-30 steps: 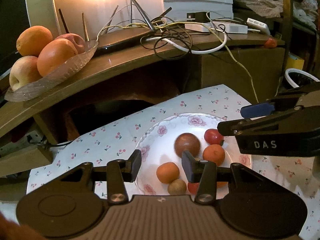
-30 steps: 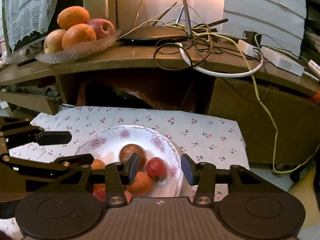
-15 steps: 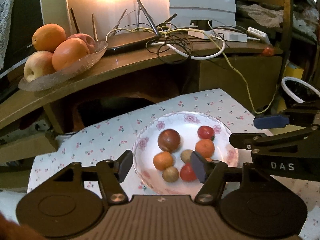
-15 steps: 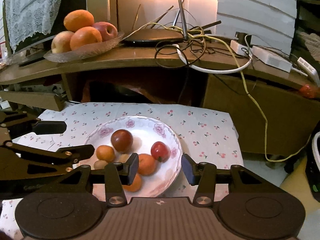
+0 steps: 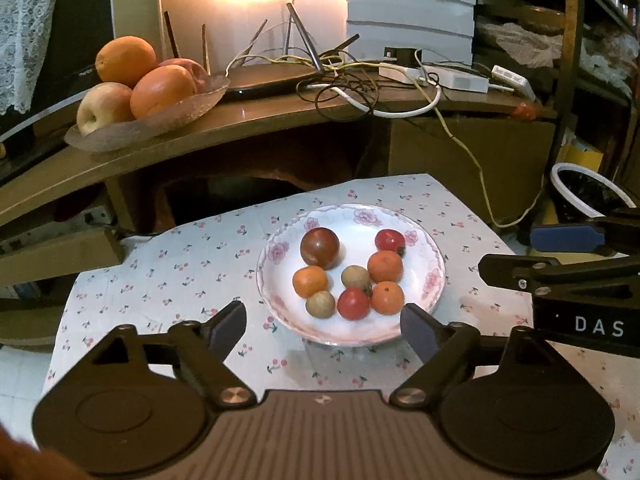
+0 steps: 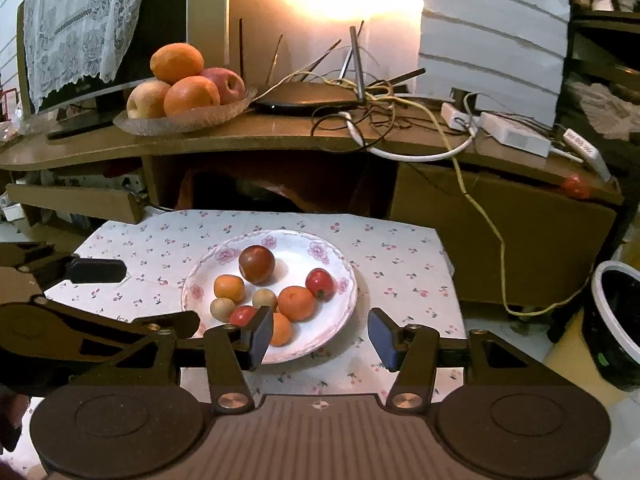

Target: Organize fruits

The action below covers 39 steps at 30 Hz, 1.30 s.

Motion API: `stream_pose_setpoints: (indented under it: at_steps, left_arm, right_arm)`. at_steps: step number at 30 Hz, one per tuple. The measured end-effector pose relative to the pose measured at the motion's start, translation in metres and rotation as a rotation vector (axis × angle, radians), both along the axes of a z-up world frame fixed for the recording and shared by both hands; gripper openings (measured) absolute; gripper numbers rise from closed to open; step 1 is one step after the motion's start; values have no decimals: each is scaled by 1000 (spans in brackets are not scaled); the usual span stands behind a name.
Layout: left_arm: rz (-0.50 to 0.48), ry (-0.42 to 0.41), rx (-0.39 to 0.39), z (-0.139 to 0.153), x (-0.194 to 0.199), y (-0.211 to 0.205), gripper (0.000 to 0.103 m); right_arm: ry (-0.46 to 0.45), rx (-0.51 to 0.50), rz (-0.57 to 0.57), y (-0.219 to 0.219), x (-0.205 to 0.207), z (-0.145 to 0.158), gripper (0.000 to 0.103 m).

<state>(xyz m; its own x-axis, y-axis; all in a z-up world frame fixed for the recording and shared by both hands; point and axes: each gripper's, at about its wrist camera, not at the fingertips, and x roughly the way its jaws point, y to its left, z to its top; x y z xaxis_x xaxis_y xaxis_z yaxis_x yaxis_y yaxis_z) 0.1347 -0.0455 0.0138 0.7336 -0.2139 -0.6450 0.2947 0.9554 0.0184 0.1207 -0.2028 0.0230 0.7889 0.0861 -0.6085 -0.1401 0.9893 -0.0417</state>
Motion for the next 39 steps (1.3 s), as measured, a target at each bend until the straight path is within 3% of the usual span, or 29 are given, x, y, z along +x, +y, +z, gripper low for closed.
stream_pose_setpoints:
  at_steps: [5, 9, 15, 26, 39]
  left_arm:
    - [10, -23, 38, 1, -19, -1, 103]
    - [-1, -28, 34, 0, -35, -2, 103]
    - [19, -60, 101, 1, -54, -5, 103]
    - [50, -57, 85, 0, -73, 7, 103]
    - [55, -37, 87, -6, -92, 14, 103]
  right_arm:
    - [-15, -5, -6, 1, -19, 2, 55]
    - [-23, -5, -2, 4, -31, 4, 57]
    - [-41, -7, 1, 9, -48, 6, 58]
    - [-40, 23, -48, 1, -76, 6, 58]
    - [24, 17, -52, 10, -108, -11, 59]
